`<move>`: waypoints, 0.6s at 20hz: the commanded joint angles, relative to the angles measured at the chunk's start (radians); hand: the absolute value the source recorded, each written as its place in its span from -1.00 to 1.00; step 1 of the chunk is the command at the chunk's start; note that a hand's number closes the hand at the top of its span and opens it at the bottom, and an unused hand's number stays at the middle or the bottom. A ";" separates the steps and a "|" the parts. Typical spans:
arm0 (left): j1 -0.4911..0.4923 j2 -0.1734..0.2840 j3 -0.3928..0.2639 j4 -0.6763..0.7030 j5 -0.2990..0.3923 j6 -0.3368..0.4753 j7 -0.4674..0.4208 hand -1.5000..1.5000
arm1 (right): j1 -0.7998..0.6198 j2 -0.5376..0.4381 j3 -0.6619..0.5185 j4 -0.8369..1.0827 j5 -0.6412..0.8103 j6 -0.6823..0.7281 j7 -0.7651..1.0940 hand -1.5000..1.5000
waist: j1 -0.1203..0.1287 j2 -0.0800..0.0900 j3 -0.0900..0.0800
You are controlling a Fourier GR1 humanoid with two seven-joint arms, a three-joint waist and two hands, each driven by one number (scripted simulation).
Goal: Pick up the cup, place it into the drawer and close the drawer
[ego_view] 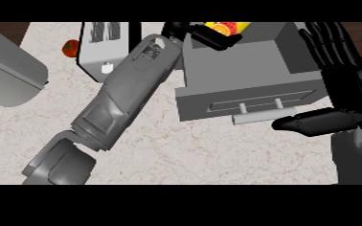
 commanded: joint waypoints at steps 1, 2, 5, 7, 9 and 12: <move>-0.007 0.000 -0.066 0.055 0.023 -0.045 0.030 1.00 | -0.015 0.006 0.025 -0.006 0.009 0.008 -0.008 -1.00 | -0.041 0.012 0.000; 0.010 0.000 -0.083 0.058 0.022 -0.049 0.010 1.00 | -0.040 -0.003 0.006 0.007 -0.006 0.009 -0.006 -1.00 | -0.036 0.013 0.000; 0.009 0.000 -0.128 0.038 0.050 -0.023 0.040 -1.00 | -0.054 0.015 0.034 0.019 -0.007 0.017 -0.012 -1.00 | -0.074 0.018 0.001; 0.051 0.000 -0.125 0.034 0.075 -0.043 -0.015 -1.00 | -0.039 0.003 0.032 0.028 -0.011 0.039 -0.020 -1.00 | -0.059 0.018 0.000; 0.076 0.000 -0.105 0.013 0.117 -0.032 -0.065 -1.00 | -0.085 0.031 0.070 0.012 -0.030 0.039 0.011 -1.00 | -0.065 0.022 -0.002; 0.056 0.000 -0.076 -0.025 0.190 -0.031 -0.069 -1.00 | -0.111 0.038 0.096 0.034 -0.122 0.118 0.027 -1.00 | -0.076 0.022 -0.002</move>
